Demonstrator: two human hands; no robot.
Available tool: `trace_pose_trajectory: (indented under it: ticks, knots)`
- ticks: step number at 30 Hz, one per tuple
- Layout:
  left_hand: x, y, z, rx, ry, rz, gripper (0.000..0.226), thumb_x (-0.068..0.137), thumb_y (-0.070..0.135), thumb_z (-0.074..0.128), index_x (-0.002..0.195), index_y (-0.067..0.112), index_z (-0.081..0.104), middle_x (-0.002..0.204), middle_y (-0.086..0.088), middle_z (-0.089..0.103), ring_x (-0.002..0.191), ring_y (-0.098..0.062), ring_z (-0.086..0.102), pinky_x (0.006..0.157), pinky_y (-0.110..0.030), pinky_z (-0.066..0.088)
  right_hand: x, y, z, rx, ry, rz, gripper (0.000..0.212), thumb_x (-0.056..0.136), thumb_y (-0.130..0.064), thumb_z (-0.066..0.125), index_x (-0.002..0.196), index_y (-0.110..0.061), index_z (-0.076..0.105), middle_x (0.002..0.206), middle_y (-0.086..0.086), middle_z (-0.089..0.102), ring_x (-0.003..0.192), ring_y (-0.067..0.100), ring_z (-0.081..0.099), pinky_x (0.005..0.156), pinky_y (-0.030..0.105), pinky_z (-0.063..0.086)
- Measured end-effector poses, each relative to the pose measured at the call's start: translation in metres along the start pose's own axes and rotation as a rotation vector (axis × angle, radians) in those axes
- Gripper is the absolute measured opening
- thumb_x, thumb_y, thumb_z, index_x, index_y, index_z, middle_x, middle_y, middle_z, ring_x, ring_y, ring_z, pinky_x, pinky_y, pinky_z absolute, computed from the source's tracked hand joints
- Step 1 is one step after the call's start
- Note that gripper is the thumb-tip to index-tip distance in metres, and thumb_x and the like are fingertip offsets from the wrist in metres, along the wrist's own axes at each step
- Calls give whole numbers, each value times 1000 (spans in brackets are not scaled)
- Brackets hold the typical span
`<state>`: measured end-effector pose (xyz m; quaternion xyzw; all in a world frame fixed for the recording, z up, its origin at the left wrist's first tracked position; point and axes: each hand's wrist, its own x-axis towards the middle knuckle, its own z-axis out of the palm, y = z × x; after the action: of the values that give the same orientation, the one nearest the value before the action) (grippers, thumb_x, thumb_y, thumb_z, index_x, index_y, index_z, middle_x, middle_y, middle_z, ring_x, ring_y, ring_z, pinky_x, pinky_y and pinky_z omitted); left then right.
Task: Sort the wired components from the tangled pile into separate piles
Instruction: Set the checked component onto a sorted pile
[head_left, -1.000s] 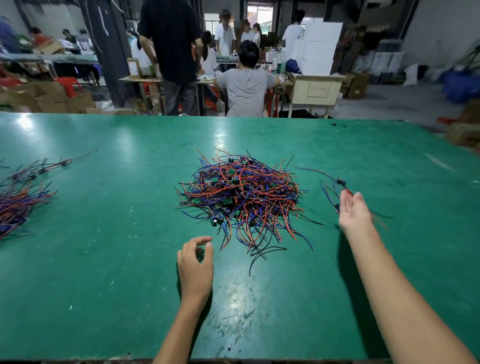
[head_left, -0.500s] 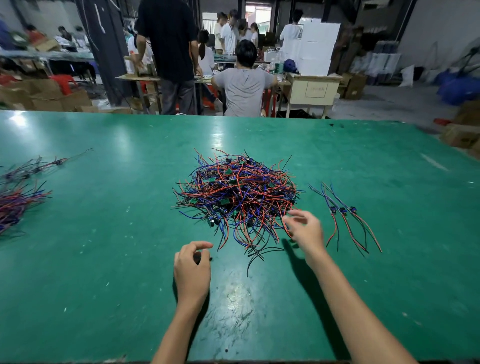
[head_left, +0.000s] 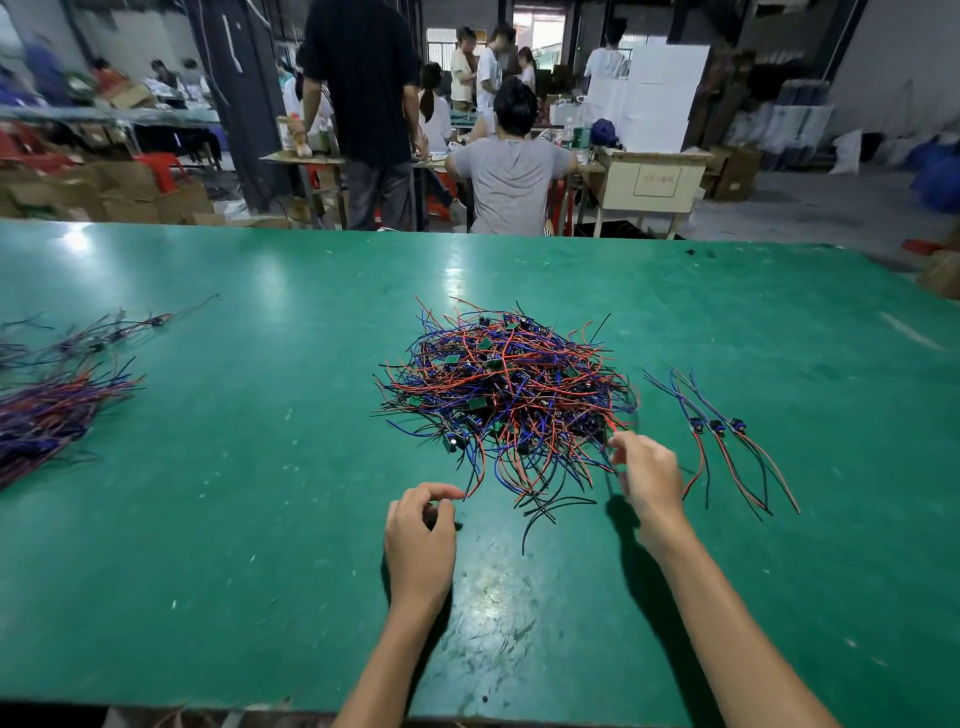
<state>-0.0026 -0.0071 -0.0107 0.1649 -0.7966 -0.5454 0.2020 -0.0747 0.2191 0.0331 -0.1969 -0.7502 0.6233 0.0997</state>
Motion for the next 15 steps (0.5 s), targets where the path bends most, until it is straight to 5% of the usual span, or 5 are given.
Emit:
trace_pose_trajectory:
  ticks: [6, 10, 15]
  knots:
    - [-11, 24, 15, -322, -243, -6, 22, 100, 10, 57, 95, 25, 73, 84, 1, 74, 61, -15, 63, 53, -32, 56, -62, 12, 17, -7, -153, -395, 22, 83, -44, 67, 73, -24, 65, 70, -11, 65, 64, 6, 57, 62, 25, 44]
    - [-4, 53, 28, -438, -543, -257, 29, 104, 31, 52, 101, 13, 75, 88, -7, 76, 62, -14, 66, 56, -25, 52, -79, 32, 27, -311, -226, -753, 16, 84, -24, 77, 80, -26, 62, 93, -17, 64, 97, 5, 61, 87, 21, 45]
    - [19, 54, 21, -239, -716, -264, 22, 95, 27, 70, 104, 9, 75, 70, 1, 70, 52, -9, 57, 51, -19, 50, -76, 39, 12, -487, -314, -977, 17, 87, -42, 73, 84, -28, 63, 105, -19, 62, 111, 1, 54, 93, 18, 37]
